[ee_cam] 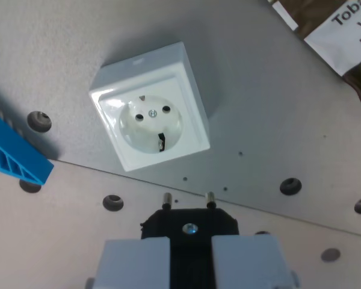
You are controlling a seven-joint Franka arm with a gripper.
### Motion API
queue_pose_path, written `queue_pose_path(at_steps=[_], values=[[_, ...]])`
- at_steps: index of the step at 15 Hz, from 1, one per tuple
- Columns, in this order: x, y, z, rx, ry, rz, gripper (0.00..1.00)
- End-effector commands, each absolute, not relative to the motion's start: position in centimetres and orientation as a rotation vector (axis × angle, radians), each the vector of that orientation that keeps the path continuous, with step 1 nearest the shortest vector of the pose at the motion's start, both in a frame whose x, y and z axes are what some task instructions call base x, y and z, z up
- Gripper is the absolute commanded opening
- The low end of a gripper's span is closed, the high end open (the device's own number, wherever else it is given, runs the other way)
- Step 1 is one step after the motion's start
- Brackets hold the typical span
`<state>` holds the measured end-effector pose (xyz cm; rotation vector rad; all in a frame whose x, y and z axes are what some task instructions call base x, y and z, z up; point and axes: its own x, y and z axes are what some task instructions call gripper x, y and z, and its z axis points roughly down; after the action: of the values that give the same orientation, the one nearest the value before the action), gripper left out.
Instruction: Move above the white socket
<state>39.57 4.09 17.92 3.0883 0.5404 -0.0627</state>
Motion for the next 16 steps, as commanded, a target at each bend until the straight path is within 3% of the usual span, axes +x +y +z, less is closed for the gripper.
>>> queue_pose_path(at_steps=[1,16], values=[[39.1,4.3,16.5,2.997,0.820,0.093,0.00],[38.2,5.5,12.4,2.925,0.983,0.085,0.00]])
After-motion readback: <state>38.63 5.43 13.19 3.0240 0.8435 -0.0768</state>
